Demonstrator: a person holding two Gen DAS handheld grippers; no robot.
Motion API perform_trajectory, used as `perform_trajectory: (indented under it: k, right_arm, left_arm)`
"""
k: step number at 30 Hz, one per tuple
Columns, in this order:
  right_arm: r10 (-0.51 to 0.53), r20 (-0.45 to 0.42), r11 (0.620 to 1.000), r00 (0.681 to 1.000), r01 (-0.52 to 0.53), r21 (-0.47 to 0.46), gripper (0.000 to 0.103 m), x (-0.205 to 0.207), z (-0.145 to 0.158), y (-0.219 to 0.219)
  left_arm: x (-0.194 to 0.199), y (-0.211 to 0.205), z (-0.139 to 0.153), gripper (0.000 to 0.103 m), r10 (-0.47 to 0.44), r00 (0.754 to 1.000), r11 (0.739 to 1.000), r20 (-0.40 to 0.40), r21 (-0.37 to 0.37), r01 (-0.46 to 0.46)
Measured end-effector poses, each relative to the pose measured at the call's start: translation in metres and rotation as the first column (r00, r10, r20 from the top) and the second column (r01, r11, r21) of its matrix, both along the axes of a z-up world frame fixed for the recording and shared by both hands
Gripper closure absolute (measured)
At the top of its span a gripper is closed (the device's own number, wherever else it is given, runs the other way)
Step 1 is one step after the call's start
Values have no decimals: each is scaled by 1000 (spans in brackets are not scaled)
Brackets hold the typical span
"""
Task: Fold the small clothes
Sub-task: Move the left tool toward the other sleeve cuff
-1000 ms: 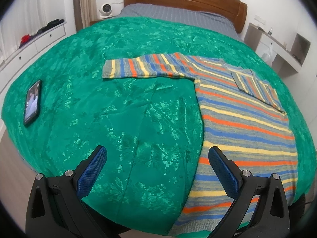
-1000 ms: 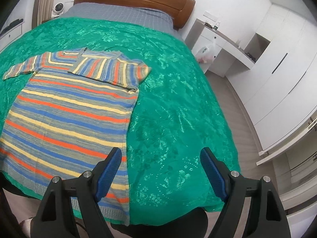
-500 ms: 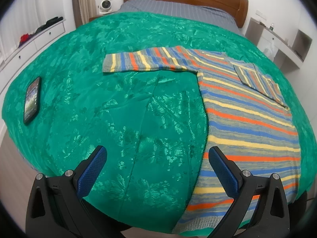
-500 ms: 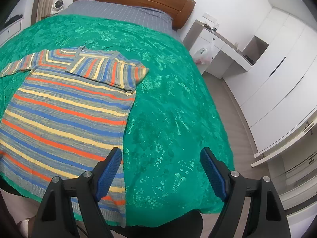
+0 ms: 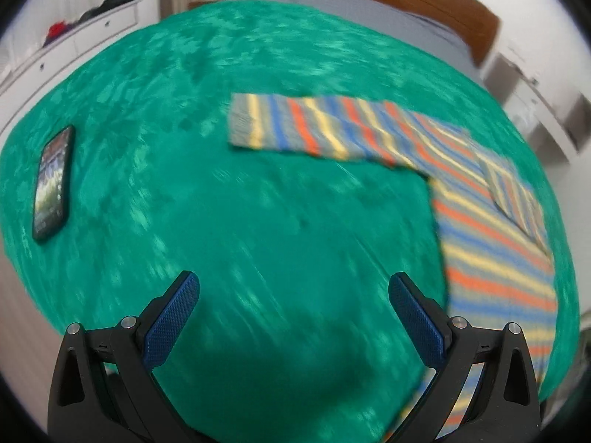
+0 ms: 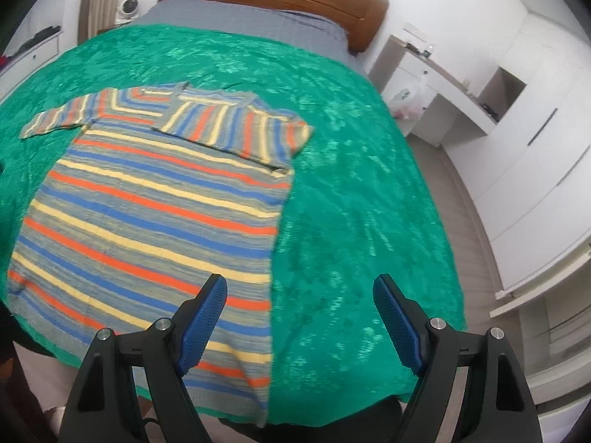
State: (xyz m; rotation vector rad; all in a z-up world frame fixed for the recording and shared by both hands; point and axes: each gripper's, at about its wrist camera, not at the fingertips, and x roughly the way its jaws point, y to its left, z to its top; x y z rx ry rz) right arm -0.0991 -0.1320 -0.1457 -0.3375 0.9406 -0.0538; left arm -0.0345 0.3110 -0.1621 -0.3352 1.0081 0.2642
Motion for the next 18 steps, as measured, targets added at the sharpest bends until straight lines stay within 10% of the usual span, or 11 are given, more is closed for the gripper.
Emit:
perform_trajectory:
  k: [18]
  right_arm:
    - [90,-80,992,993,-83,94,22,4,-19,40]
  left_arm:
    - [49,-5,9,1,-146,989,988,1,60,146]
